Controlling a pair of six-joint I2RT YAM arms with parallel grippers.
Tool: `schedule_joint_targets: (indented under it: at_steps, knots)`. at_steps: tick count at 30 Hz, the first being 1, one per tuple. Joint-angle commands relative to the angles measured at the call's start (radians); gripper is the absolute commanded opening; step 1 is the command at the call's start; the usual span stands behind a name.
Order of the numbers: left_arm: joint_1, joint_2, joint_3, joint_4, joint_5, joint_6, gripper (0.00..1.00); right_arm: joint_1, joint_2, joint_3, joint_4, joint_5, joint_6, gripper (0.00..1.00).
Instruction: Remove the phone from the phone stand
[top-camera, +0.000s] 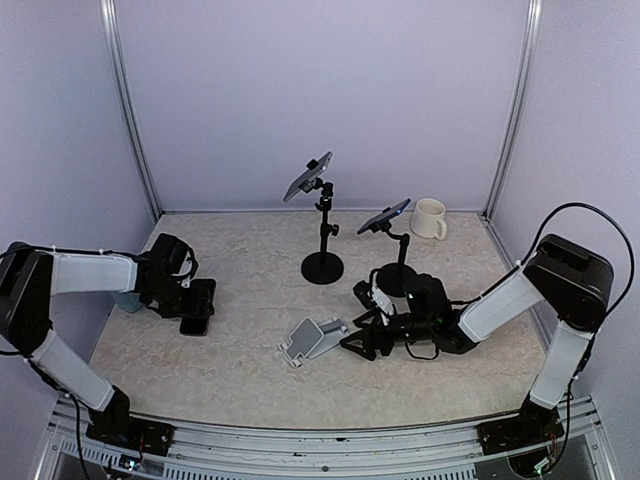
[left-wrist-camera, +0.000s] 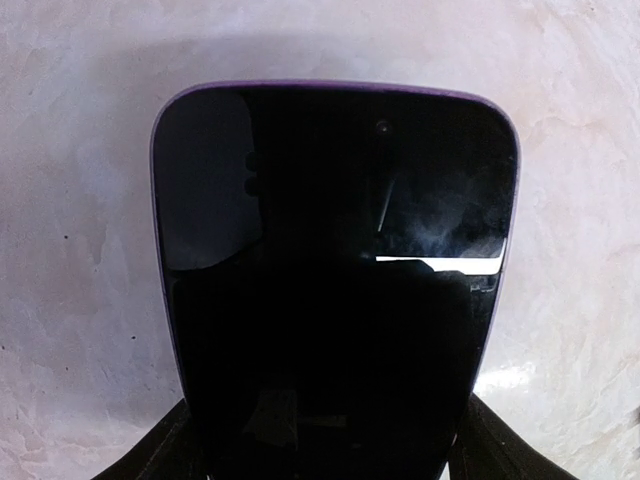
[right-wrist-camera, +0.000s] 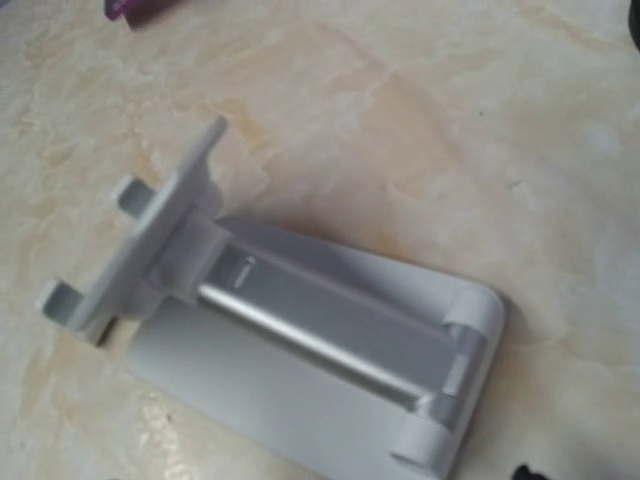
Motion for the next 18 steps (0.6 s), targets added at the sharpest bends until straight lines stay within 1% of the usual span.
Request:
schedule_joint_targets:
  at_steps: [1,6,8,12,15,18]
  knots:
    - [0.004,0.045,0.007,0.016,0.01,0.021,0.51,-0.009,-0.048,-0.02,0.031,-0.022,0.008,0.82]
    - [0.001,0.087,0.02,0.011,-0.007,0.02,0.52,-0.011,-0.073,-0.028,0.016,-0.02,0.007,0.82]
    - [0.0,0.097,0.021,0.009,-0.023,0.014,0.54,-0.011,-0.08,-0.03,0.015,-0.022,0.011,0.82]
    - [-0.013,0.115,0.027,-0.001,-0.044,0.003,0.7,-0.012,-0.09,-0.047,0.04,-0.028,0.031,0.82]
    - [-0.051,0.123,0.041,-0.016,-0.074,0.001,0.84,-0.014,-0.111,-0.05,0.023,-0.034,0.035,0.82]
    - [-0.065,0.12,0.046,-0.02,-0.089,-0.005,0.91,-0.014,-0.139,-0.051,-0.005,-0.034,0.03,0.83]
